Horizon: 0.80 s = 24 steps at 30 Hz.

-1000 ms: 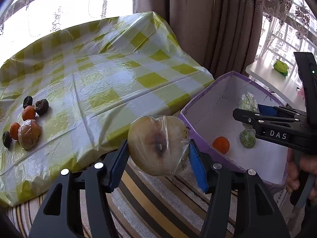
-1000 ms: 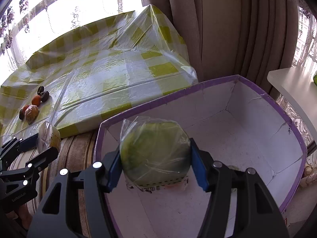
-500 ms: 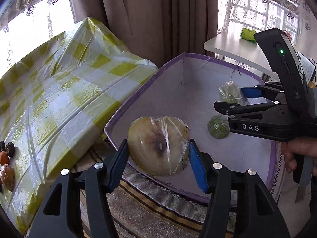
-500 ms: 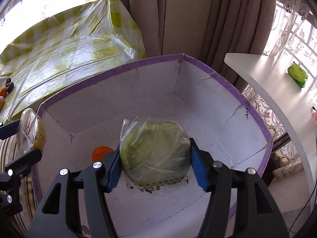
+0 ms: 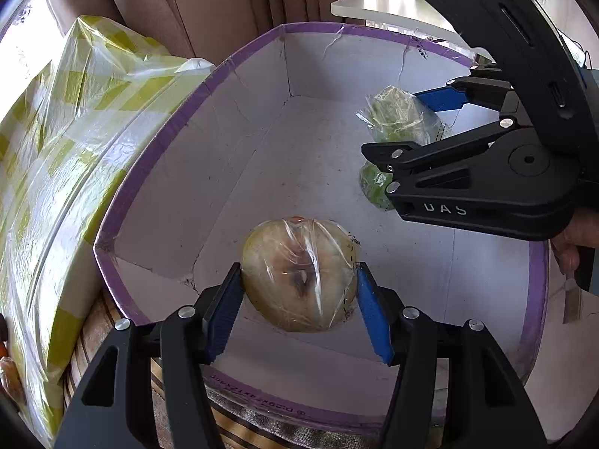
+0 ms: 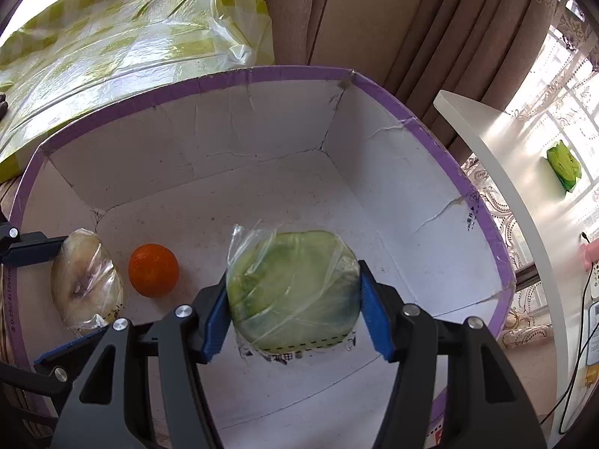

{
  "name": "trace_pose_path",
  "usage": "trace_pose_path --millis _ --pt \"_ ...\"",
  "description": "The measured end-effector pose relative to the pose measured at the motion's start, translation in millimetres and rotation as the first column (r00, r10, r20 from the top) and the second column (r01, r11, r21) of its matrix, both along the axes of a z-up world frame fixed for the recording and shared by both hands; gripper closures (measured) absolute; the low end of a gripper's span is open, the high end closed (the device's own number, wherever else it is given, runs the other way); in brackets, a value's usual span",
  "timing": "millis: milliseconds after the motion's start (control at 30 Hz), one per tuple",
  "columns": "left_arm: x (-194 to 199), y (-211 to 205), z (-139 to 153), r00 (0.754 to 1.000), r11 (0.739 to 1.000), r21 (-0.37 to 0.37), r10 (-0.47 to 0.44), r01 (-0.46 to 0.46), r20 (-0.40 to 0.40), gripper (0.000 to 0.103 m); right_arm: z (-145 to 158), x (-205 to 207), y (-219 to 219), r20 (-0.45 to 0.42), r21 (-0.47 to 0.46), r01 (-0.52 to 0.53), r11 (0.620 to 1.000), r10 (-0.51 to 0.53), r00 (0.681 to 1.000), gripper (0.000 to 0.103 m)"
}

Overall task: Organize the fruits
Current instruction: 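Carry both wrapped fruits into the white box and open both tools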

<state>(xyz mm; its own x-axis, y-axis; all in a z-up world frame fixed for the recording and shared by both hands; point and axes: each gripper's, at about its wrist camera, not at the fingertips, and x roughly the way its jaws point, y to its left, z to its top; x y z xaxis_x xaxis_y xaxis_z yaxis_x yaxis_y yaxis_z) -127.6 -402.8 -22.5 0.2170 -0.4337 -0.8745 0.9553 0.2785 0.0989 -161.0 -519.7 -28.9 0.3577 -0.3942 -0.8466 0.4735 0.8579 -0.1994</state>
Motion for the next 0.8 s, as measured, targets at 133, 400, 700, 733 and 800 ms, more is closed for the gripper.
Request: trace_pose_path --millis 133,400,700,733,800 --pt "-4 -6 -6 0.999 0.999 0.035 -0.01 0.008 0.039 0.046 -5 3 -1 -0.035 -0.005 0.002 1.0 -0.002 0.999 0.042" --pt "-9 -14 -15 0.991 0.995 0.102 -0.006 -0.007 0.131 0.046 -16 7 0 -0.119 -0.028 -0.009 1.0 0.006 0.993 0.042" --pt "-8 -24 -23 0.989 0.982 0.185 -0.005 -0.023 0.15 0.046 -24 10 4 -0.191 -0.032 -0.033 0.999 0.026 0.981 0.042" --pt "-9 -24 -23 0.989 0.982 0.186 -0.003 -0.025 0.151 0.046 -24 10 3 -0.195 -0.03 -0.034 0.999 0.027 0.98 0.042" --pt "-8 -27 -26 0.989 0.982 0.188 -0.002 -0.026 0.148 0.046 -24 12 0 -0.199 -0.027 -0.036 0.999 0.029 0.98 0.042"
